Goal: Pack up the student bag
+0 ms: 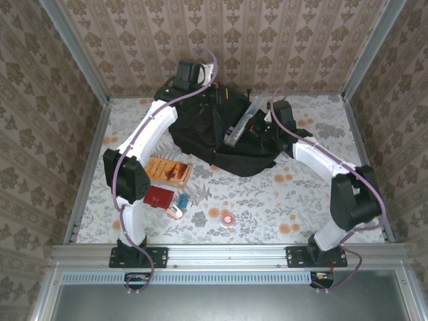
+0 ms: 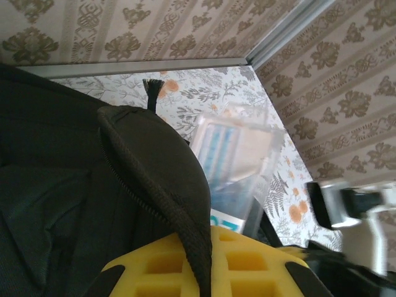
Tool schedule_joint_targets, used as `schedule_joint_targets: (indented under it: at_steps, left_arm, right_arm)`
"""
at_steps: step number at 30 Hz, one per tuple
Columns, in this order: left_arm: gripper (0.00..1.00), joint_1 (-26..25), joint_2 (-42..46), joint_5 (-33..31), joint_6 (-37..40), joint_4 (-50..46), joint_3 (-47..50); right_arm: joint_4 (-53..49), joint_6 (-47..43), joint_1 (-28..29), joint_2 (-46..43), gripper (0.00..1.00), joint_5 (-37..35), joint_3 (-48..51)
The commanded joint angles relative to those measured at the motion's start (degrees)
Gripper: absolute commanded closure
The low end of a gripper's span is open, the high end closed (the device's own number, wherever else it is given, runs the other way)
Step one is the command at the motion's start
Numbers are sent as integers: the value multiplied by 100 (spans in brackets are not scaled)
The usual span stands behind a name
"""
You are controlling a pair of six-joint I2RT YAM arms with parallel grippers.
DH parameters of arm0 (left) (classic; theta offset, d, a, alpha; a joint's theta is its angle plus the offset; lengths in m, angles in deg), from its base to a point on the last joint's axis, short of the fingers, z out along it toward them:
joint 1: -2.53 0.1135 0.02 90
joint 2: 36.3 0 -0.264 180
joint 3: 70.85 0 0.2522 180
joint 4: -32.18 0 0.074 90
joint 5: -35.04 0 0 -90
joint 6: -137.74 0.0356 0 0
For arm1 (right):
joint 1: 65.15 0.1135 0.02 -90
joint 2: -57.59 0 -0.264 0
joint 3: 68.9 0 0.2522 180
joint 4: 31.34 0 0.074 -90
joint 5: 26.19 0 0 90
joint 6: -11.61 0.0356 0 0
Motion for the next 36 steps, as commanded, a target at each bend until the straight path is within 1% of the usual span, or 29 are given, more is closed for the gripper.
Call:
schedule_joint_targets:
  at_steps: [1, 5, 8, 9, 11, 15, 16, 18, 19, 21, 24, 26, 30, 33, 36]
  left_arm:
    - [100, 220, 369, 279, -594, 672, 108]
    - [100, 256, 323, 496, -752, 774, 89]
    - [100, 252, 327, 506, -744, 783, 95]
    - [100, 254, 327, 515, -754, 785, 96]
    - [100, 433, 327, 543, -794, 804, 102]
    - [100, 515, 362, 571, -859, 852, 161]
    - [100, 545, 376, 576, -866, 854, 172]
    - [100, 583, 401, 567, -875, 862, 208]
    - [100, 611, 423, 564, -892, 871, 243]
    - [100, 653, 463, 566, -911, 927, 323]
    - [100, 682, 477, 570, -930, 959, 379]
    - [100, 687, 460, 572, -954, 972, 375]
    - [100, 691, 460, 537, -943, 963, 384]
    - [100, 704, 485, 494, -882, 928, 437]
    - [100, 726, 520, 458, -843, 915, 500]
  right_arm:
    - [974, 668, 72, 304, 100, 15, -75]
    - [1379, 1018, 154, 803, 100, 62, -232]
    - [1716, 1327, 247, 1228, 100, 217, -474]
    - [1747, 1386, 291, 1357, 100, 246, -607]
    - [1698, 1443, 410, 1671, 100, 250, -952]
    - [1497, 1386, 585, 2170, 100, 413, -1635]
    - [1269, 1311, 595, 2267, 95, 492, -1829]
    - [881, 1122, 587, 2245, 51, 426, -1939]
    - [605, 963, 594, 2129, 42, 262, -1907]
    - [163, 562, 578, 1883, 36, 32, -1837]
    - [-217, 150, 564, 1592, 29, -57, -1776]
    - [-656, -127, 534, 1471, 29, -112, -1868]
    - [-1203, -756, 536, 1061, 31, -321, -1824]
    - [-1435, -1377, 575, 568, 30, -328, -1622]
    - [-1661, -1975, 667, -42, 27, -281, -1303]
